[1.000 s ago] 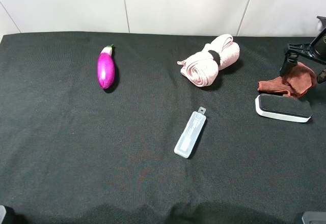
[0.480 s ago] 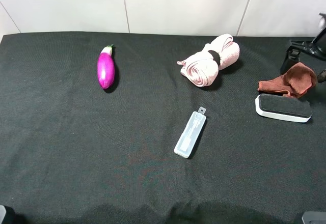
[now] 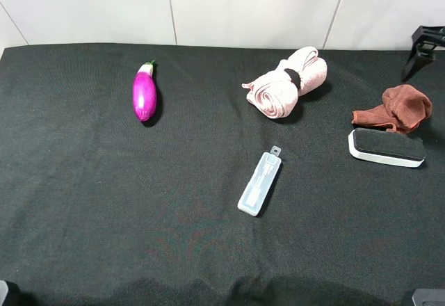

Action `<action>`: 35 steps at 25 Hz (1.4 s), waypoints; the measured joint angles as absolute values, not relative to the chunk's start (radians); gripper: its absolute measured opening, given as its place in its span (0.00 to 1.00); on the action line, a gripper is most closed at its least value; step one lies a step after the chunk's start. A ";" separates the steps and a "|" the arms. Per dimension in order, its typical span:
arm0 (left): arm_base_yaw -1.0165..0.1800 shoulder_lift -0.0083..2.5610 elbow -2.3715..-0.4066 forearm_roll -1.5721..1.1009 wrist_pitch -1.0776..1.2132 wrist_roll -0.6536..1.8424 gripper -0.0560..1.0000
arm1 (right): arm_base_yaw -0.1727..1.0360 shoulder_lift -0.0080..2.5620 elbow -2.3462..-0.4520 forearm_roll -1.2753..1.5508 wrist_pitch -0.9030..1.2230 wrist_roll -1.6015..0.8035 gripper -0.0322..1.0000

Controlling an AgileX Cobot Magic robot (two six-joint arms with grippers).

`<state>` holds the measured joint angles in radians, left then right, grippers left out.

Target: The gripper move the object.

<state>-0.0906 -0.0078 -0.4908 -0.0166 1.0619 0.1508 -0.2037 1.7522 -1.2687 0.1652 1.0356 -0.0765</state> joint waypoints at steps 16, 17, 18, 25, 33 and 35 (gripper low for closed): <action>-0.091 -0.008 -0.491 -0.017 1.062 0.151 0.99 | -0.204 1.504 -1.269 0.169 1.218 -0.100 0.70; -0.091 -0.008 -0.491 -0.017 1.062 0.151 0.99 | -0.203 1.490 -1.269 0.169 1.219 -0.102 0.70; -0.091 -0.008 -0.491 -0.017 1.062 0.151 0.99 | -0.200 1.472 -1.269 0.167 1.219 -0.102 0.70; -0.091 -0.008 -0.491 -0.017 1.062 0.151 0.99 | -0.107 1.341 -1.262 0.105 1.221 -0.083 0.70; -0.091 -0.008 -0.491 -0.017 1.062 0.151 0.99 | -0.084 1.160 -1.120 0.075 1.222 -0.049 0.70; -0.091 -0.008 -0.491 -0.017 1.062 0.151 0.99 | -0.084 1.111 -1.078 0.067 1.222 -0.049 0.70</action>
